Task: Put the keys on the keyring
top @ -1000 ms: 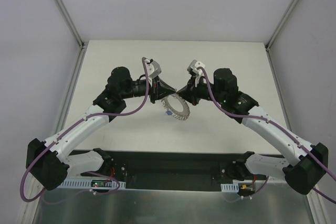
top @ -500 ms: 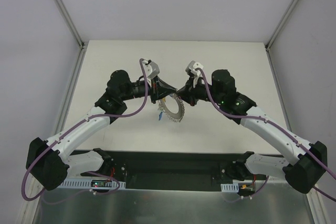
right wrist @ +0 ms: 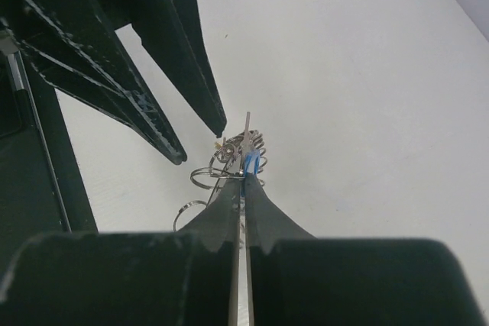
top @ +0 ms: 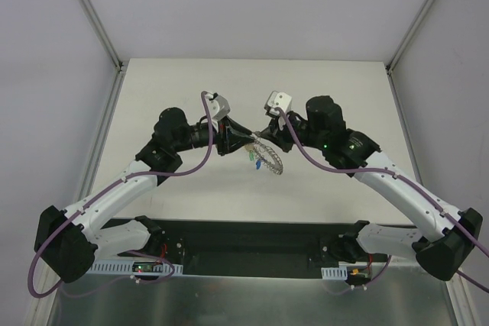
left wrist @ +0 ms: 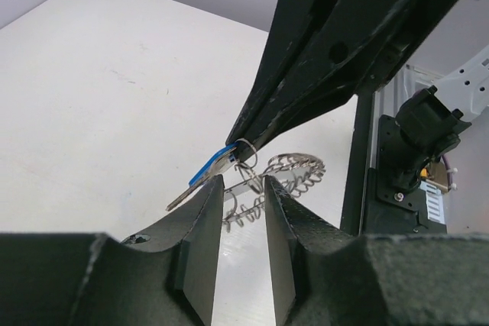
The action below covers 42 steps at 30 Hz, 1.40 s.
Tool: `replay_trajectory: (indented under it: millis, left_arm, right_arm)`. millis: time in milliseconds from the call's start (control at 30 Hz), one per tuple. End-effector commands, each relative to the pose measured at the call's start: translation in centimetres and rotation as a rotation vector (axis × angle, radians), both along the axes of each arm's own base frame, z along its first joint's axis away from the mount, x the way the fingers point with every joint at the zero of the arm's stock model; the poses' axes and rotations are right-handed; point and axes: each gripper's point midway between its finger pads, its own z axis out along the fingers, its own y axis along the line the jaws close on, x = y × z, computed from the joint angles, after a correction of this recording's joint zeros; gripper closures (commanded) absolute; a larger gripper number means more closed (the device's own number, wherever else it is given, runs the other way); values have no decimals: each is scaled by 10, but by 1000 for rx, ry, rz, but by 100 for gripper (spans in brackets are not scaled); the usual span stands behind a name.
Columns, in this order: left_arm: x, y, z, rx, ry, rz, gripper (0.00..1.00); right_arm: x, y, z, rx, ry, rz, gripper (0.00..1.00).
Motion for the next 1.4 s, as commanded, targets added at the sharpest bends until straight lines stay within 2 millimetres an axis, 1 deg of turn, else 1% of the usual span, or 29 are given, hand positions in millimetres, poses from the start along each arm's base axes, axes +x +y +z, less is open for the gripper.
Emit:
replay_trajectory:
  millis: [0, 100, 133, 200, 233, 433, 567, 667, 733, 767, 833, 967, 1100, 1233, 1367]
  left_arm:
    - [2, 3, 6, 7, -38, 18, 71]
    - [5, 2, 5, 29, -25, 22, 69]
    - [5, 2, 7, 34, -19, 17, 68]
    - [5, 0, 6, 45, -4, 9, 66]
    - [4, 0, 9, 42, -5, 4, 65]
    - [-5, -3, 13, 34, 24, -37, 55]
    - [-7, -5, 14, 29, 64, -44, 51]
    - [-4, -8, 7, 40, 96, -14, 51]
    - [3, -9, 4, 46, 113, 27, 53]
    - [1, -11, 3, 46, 121, 30, 54]
    - [6, -13, 0, 52, 129, 57, 56]
    - [7, -16, -4, 67, 132, 80, 63]
    - [7, -18, -7, 87, 134, 88, 67]
    - [6, -18, -13, 111, 132, 88, 67]
    - [3, -16, -20, 136, 132, 90, 65]
  right_arm:
    - [-3, 4, 39, -3, -126, 57, 99]
    - [-3, 4, 35, -36, -137, 56, 99]
    - [-4, 6, 36, -39, -139, 57, 99]
    - [-1, 5, 34, -51, -143, 40, 99]
    - [-2, 6, 33, -55, -142, 40, 99]
    - [1, 6, 31, -74, -153, 17, 99]
    - [2, 8, 31, -79, -156, 12, 99]
    - [3, 9, 31, -83, -155, 8, 99]
    - [3, 10, 31, -82, -152, 6, 99]
    - [3, 10, 31, -81, -146, 3, 99]
    - [2, 11, 31, -78, -141, 4, 99]
    - [0, 13, 31, -74, -131, 6, 99]
    - [-2, 13, 32, -70, -129, 4, 99]
    - [-2, 12, 33, -68, -130, -3, 99]
    - [-2, 9, 34, -65, -130, -18, 99]
